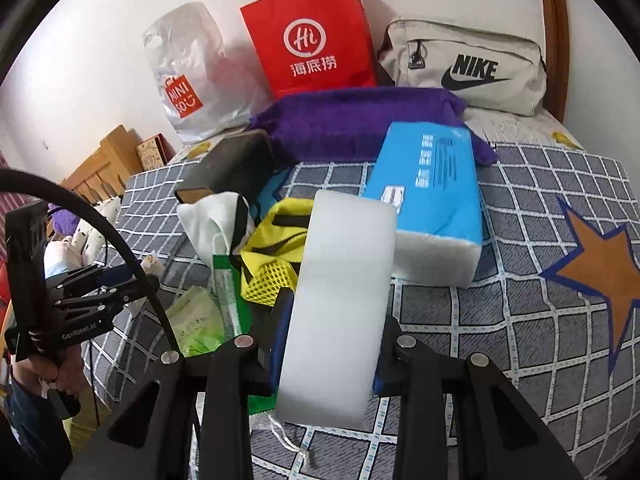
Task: Organize soft objects
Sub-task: 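Lift the white sponge with the right tool while the left tool lifts the orange-print packet, then lower the white sponge onto the purple towel and open the right tool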
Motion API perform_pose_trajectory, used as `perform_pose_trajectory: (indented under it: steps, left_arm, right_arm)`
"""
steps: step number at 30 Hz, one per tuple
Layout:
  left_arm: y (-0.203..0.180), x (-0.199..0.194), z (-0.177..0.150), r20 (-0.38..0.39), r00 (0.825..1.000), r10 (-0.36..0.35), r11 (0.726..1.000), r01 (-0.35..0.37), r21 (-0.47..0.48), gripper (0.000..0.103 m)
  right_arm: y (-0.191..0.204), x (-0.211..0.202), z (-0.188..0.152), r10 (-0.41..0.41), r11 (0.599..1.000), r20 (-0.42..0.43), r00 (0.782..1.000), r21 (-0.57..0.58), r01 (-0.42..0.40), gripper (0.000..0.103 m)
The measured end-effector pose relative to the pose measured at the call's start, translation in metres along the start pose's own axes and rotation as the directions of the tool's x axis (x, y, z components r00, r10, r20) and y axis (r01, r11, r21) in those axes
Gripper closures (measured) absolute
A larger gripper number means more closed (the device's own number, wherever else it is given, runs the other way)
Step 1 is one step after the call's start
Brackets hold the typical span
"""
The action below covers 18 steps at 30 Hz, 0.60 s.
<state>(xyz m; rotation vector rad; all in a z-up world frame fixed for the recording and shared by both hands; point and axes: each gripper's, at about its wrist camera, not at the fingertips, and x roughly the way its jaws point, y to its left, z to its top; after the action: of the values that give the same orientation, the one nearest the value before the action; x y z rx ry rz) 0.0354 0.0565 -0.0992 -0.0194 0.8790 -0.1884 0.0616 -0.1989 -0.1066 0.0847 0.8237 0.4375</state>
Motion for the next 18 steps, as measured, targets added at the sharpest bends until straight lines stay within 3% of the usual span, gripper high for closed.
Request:
perform_pose_trajectory:
  steps: [18]
  left_arm:
    - [0.022, -0.011, 0.070, 0.057, 0.998, -0.015, 0.999, 0.018, -0.049, 0.064]
  right_arm:
    - [-0.012, -0.013, 0.067, 0.017, 1.000, 0.057, 0.998, -0.020, -0.016, 0.071]
